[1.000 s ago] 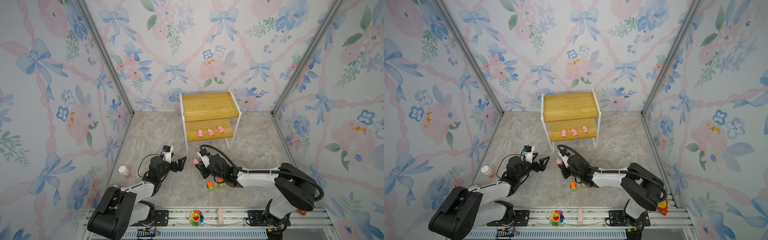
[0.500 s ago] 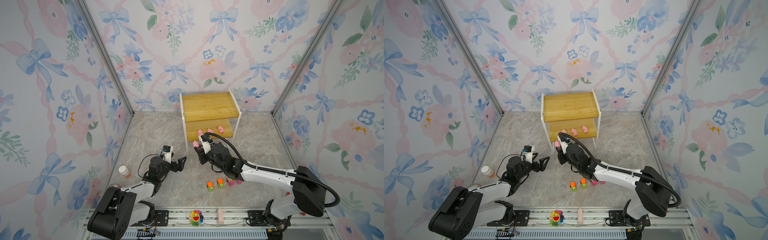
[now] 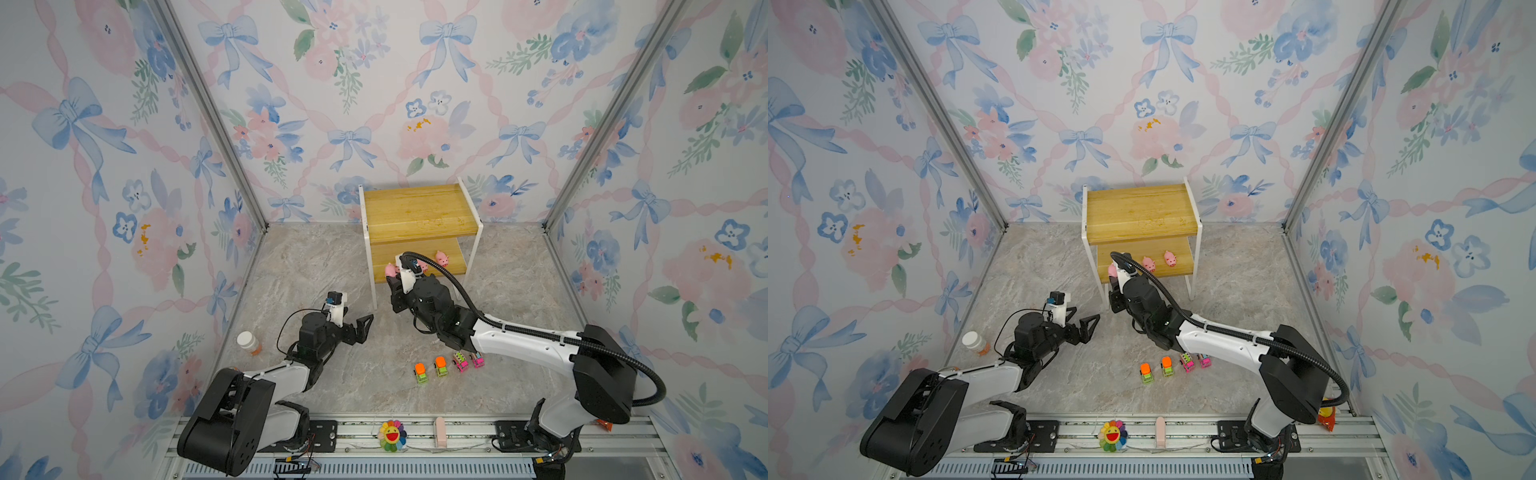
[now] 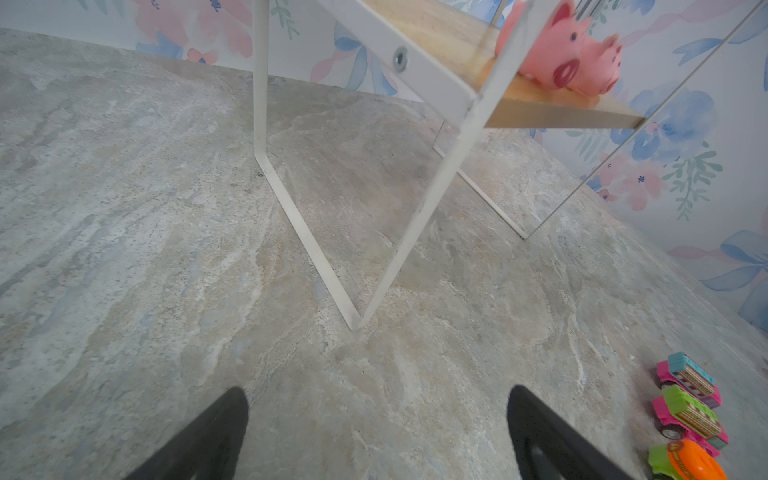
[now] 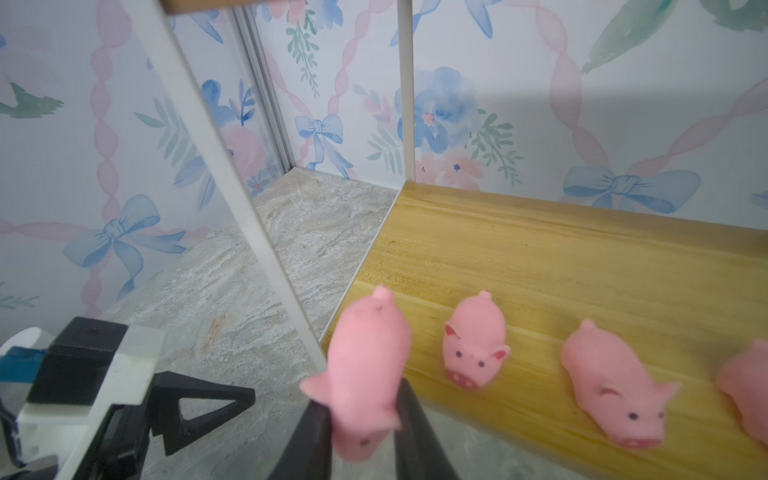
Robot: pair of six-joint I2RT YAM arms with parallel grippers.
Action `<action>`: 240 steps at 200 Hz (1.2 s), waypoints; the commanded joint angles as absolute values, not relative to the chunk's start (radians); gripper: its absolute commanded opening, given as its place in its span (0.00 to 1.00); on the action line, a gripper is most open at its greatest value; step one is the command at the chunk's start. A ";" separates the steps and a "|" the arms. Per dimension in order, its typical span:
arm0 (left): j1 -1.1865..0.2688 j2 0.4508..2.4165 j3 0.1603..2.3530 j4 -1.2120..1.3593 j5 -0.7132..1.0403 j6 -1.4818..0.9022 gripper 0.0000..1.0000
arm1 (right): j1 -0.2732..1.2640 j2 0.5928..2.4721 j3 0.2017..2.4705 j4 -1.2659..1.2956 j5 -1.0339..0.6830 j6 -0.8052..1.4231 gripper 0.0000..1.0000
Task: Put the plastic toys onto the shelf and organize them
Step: 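Lift the pig with the right gripper and carry it to the lower shelf, then lower the held pig onto the lower shelf at the end of the row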
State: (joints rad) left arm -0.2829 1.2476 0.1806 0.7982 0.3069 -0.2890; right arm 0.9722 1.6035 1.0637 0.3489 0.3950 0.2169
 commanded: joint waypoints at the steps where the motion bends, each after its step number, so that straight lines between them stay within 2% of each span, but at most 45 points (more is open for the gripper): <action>1: -0.286 1.254 0.201 0.795 0.331 -0.278 0.98 | 0.983 1.636 1.103 0.374 0.450 0.222 0.26; 240: -0.287 1.242 0.195 0.795 0.336 -0.276 0.98 | 0.986 1.790 1.199 0.396 0.461 0.254 0.27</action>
